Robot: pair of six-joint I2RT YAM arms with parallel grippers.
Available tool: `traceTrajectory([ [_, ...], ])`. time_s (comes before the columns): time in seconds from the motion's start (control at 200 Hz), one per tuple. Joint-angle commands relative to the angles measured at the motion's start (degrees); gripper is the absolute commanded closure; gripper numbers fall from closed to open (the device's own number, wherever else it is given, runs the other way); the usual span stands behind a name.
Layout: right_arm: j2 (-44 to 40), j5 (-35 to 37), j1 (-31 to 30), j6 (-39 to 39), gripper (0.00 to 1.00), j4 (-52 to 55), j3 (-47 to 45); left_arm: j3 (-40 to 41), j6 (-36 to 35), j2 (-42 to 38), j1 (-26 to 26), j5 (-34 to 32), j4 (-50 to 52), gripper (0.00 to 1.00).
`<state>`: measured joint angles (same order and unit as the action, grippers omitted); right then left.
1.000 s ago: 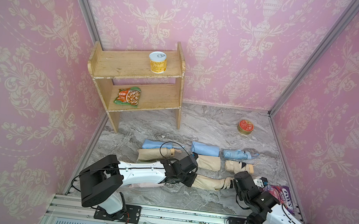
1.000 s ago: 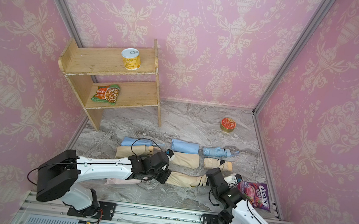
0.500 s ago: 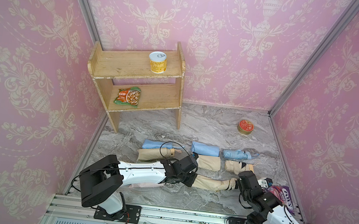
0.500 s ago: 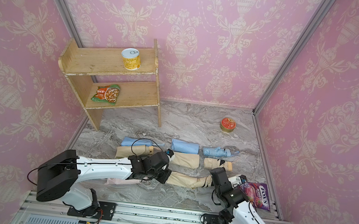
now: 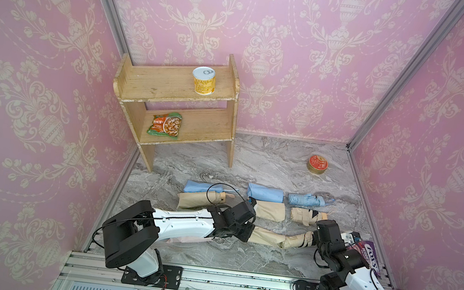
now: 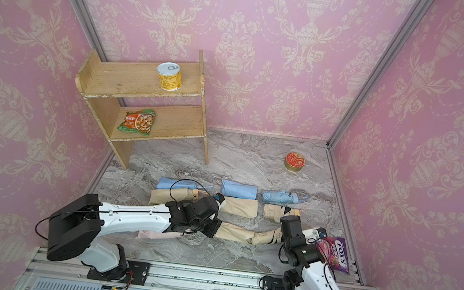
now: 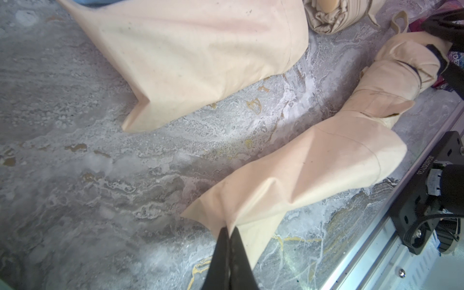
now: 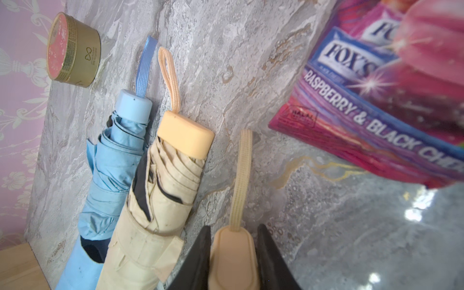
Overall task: Take umbrellas out of sleeves
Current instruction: Take out the umbrella from the umbrella sleeve.
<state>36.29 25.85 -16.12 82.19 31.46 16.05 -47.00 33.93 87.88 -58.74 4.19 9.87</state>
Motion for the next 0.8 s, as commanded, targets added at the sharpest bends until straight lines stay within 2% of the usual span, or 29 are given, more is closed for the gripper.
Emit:
traceTrajectory([
  [0.0,-0.9,0.3,1.7,-3.3,0.87,1.2,2.0,0.1,0.6,0.5,-0.3,-0.2,-0.5,1.00],
  [0.44,-0.2,-2.7,8.9,-7.9,0.82,-0.3,2.0,-0.3,0.5,1.2,-0.3,-0.1,-0.6,0.98],
  [0.605,0.0,-3.9,10.8,-9.1,0.74,-0.7,2.2,-0.5,0.4,1.0,-0.3,-0.5,-0.3,0.90],
  [0.706,-0.2,-4.5,11.6,-9.7,0.60,-0.4,2.7,-0.7,0.2,0.6,-0.3,-1.1,0.1,0.79],
  [0.796,-0.6,-4.9,12.1,-10.6,0.53,0.0,3.4,-0.9,-0.2,-0.2,-0.3,-2.1,0.8,0.73],
])
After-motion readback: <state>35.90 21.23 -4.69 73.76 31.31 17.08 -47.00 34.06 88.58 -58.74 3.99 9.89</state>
